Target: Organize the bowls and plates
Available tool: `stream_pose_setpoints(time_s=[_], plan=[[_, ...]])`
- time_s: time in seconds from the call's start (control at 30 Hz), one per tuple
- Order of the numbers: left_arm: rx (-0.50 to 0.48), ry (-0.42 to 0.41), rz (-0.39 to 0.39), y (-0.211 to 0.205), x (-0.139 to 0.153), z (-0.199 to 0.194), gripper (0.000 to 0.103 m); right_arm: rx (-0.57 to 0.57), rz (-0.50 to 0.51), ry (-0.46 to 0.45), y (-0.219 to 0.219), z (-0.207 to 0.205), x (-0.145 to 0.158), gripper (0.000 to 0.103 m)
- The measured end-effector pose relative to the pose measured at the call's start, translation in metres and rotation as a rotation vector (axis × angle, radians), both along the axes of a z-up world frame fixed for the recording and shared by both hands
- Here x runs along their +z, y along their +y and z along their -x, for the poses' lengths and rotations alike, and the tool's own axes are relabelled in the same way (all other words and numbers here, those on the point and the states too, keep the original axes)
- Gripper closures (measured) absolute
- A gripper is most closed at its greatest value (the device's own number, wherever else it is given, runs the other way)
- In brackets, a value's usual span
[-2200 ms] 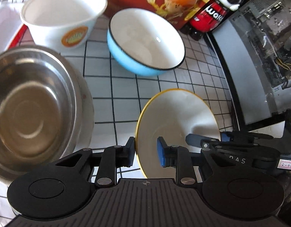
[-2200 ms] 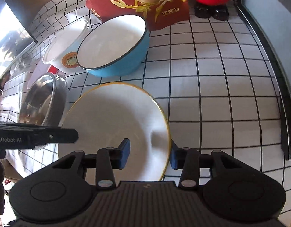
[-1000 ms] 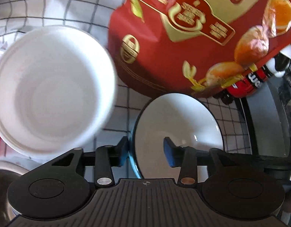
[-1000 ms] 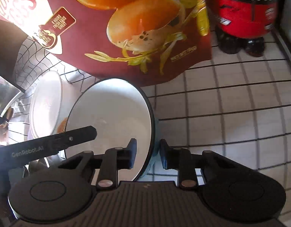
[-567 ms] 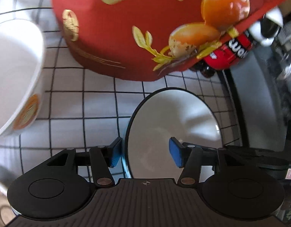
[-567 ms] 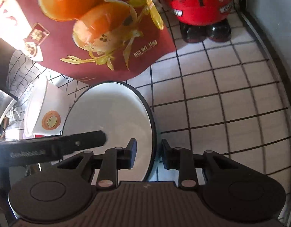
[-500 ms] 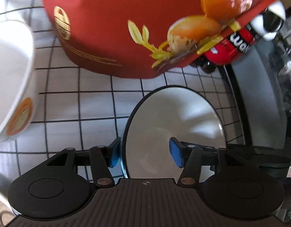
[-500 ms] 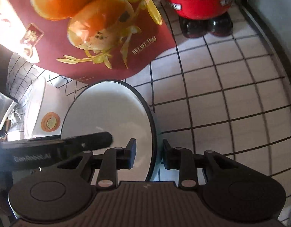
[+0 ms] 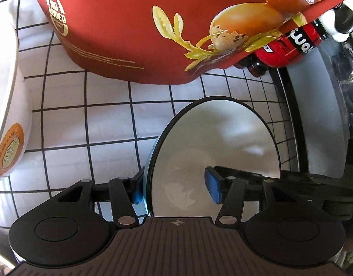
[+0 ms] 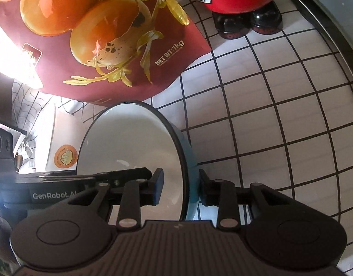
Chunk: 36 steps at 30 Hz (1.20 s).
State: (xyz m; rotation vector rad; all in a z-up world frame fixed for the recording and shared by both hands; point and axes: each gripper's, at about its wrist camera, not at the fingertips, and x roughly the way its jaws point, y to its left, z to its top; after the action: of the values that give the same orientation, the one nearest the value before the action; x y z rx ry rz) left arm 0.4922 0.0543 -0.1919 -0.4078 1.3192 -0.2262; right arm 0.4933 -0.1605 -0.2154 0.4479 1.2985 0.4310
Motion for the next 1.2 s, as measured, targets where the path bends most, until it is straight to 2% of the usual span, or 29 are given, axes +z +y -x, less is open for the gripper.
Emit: stream_pose_setpoints(time_s=[0.13, 0.23, 0.3, 0.37, 0.43, 0.6, 0.9, 1.07, 1.2], plan=[[0.073, 0.028, 0.02, 0.002, -0.003, -0.003, 0.047, -0.001, 0.008, 0.004, -0.001, 0.001, 0.001, 0.07], [0.075, 0.031, 0.01, 0.002, -0.002, -0.004, 0.049, -0.015, 0.032, 0.014, 0.002, 0.001, 0.003, 0.071], [0.075, 0.034, -0.022, 0.0, -0.001, -0.005, 0.057, -0.013, 0.056, 0.013, 0.006, 0.001, 0.005, 0.071], [0.066, 0.047, -0.094, -0.006, 0.002, -0.006, 0.065, -0.009, 0.035, 0.015, 0.008, 0.001, 0.008, 0.059], [0.052, 0.051, -0.141, -0.01, 0.004, -0.007, 0.066, -0.012, 0.03, 0.003, 0.009, 0.001, 0.014, 0.06], [0.05, 0.001, -0.089, -0.004, 0.017, -0.001, 0.066, -0.005, 0.034, -0.061, 0.008, 0.005, 0.028, 0.057], [0.043, -0.098, -0.123, -0.007, 0.071, 0.029, 0.065, 0.001, -0.01, -0.112, 0.007, 0.028, 0.065, 0.057], [0.034, -0.099, -0.139, -0.011, 0.096, 0.057, 0.065, 0.033, -0.009, -0.129, 0.01, 0.054, 0.093, 0.057], [0.013, -0.055, -0.133, -0.015, 0.096, 0.084, 0.065, 0.061, 0.005, -0.11, 0.009, 0.077, 0.099, 0.057]])
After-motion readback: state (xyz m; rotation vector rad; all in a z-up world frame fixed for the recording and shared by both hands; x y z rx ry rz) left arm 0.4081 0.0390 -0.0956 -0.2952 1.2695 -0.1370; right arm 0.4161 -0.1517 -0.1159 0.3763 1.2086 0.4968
